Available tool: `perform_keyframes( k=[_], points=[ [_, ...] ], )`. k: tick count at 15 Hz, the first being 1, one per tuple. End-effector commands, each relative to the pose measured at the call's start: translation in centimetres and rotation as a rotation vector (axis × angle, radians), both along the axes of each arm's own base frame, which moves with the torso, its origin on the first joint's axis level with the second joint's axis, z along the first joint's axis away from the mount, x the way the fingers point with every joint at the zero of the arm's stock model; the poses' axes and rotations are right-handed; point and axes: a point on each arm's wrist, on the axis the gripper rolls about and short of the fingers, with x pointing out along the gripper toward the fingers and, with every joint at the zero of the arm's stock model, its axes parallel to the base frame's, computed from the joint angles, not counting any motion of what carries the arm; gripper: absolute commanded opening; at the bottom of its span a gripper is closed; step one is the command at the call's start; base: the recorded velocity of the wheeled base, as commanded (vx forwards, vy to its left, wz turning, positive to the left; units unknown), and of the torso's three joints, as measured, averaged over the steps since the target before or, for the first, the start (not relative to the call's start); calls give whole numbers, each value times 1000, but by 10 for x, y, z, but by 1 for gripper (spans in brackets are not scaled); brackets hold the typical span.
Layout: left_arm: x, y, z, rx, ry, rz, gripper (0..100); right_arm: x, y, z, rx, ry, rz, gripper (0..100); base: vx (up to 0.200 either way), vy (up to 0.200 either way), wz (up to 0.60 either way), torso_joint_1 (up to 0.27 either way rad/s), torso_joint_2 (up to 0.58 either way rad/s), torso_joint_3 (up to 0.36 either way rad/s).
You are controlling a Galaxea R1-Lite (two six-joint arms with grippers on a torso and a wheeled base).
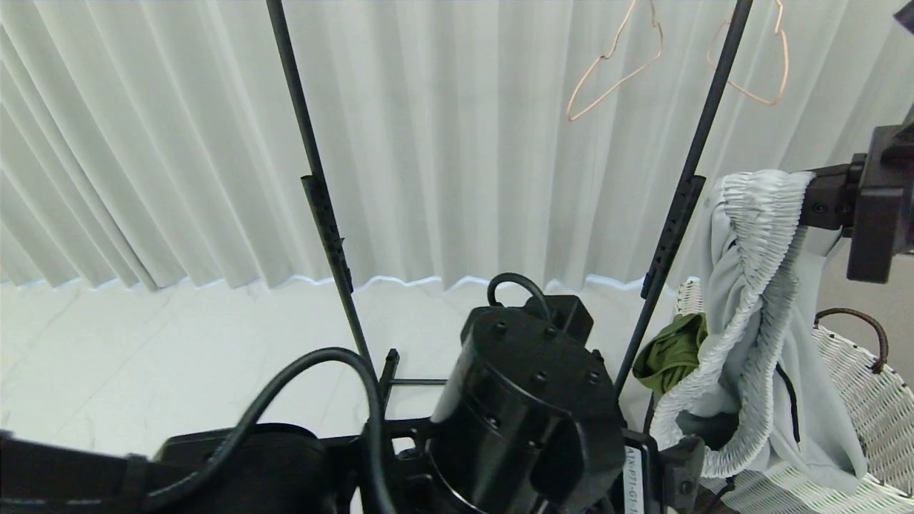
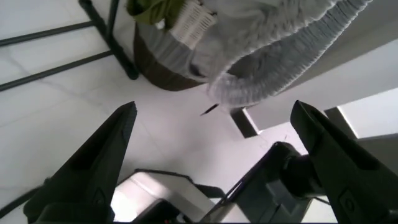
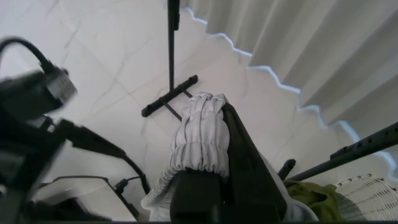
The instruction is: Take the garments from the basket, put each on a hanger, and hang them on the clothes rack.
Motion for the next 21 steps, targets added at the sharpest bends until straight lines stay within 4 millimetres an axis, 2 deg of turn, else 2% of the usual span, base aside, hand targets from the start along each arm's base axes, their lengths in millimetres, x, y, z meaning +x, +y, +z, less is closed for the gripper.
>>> perform_keyframes(
  k=[1,3,6,10,11,13,16,17,19,21],
  points=[
    [9,-26,-15,-2,5,2,100,-2,2,0,10,6,12,0,0,0,0,0,0,0],
    [23,-35,-28,17,0,49,100,-6,4,2,25,12,27,0,0,0,0,0,0,0],
    [37,-38,-51,70,23,91,100,-7,3,3,28,11,28,0,0,0,0,0,0,0],
    [37,-35,-62,108,30,111,100,-8,2,4,30,6,27,0,0,0,0,0,0,0],
    [37,-35,-62,111,30,112,0,-8,2,4,30,6,27,0,0,0,0,0,0,0],
    [36,-35,-60,120,7,129,0,-9,0,3,29,6,21,0,0,0,0,0,0,0],
    [32,-35,-50,149,-136,170,0,-5,-4,1,17,3,-12,0,0,0,0,0,0,0],
    [32,-30,-36,110,-168,182,0,-4,-6,1,11,-8,-20,0,0,0,0,0,0,0],
    [38,-8,0,55,-234,216,0,0,-9,5,-1,-79,-33,0,0,0,0,0,0,0],
    [43,30,42,38,-308,261,0,5,-5,13,18,-176,-24,0,0,0,0,0,0,0]
  ],
)
